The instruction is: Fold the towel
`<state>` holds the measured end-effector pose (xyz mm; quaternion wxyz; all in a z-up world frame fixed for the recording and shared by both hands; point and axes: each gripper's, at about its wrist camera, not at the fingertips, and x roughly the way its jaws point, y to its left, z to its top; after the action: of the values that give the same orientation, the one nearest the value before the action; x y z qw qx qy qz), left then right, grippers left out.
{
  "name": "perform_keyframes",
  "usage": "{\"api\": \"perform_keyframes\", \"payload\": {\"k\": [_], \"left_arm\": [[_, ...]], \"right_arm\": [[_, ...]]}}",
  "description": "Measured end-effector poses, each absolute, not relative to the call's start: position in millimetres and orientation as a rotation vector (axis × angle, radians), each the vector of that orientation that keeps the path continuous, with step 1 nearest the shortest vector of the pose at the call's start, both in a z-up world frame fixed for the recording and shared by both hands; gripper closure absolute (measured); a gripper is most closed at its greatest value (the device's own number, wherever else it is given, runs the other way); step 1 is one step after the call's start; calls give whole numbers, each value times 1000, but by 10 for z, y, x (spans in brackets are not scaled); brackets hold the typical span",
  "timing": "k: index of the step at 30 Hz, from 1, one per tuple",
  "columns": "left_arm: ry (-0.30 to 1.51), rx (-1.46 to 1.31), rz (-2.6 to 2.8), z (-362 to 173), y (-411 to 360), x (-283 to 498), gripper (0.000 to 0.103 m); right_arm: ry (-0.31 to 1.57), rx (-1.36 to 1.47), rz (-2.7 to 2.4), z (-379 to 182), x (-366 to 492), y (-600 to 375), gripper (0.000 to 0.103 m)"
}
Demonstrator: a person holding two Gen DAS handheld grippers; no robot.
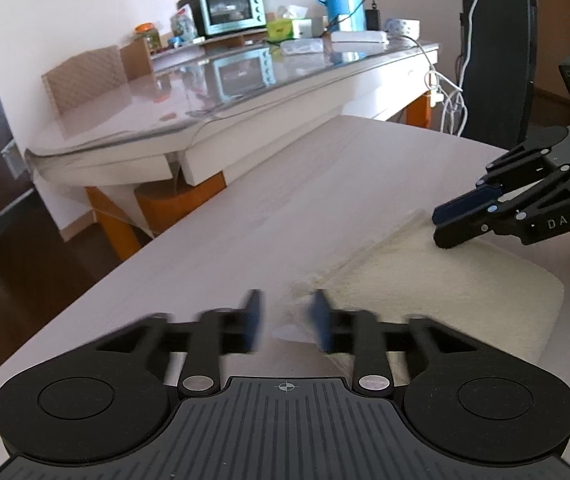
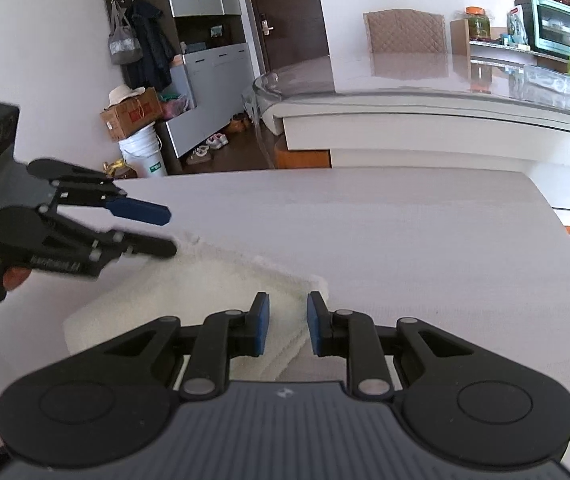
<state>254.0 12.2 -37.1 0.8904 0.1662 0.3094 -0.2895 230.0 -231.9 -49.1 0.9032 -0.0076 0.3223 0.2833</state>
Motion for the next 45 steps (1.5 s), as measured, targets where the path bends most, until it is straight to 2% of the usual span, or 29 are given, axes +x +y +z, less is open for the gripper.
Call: {"api": "perform_keyframes", "payload": {"k": [6,11,26,27,29,30,38,42,45], "left_arm": [[628,388,-623,-373,80,2502,94],[532,372,-638,-268,65,2464,94],[585,430,-608,-490,-20,2572,94],[585,430,-608,-490,-20,2572,94],[587,428,-609,-491,-16,2575,94],[587,427,-609,-491,-13,2575,94],[585,416,-602,-498,-12,2573,94],[585,418,-596,-500,-23,2574,93],[594,391,-581,-485,-3,2580,91]], "right_arm": [[641,-48,650,-447,2205,-2246,80],[650,-102,650,-496,2195,-2149,79],[624,-49,534,-437,2357,-2224,78],[622,-51,533,-443,2369,-2224,79],[617,-63,526,-452,2387,-2217,98],[618,-62,522,-450,2392,-2225,100],[630,-43,485,-438,2376,-2301,97],[608,-8,595,-369,2302,-2199,88],[655,-62,580,-474,2339,-2108,88]]}}
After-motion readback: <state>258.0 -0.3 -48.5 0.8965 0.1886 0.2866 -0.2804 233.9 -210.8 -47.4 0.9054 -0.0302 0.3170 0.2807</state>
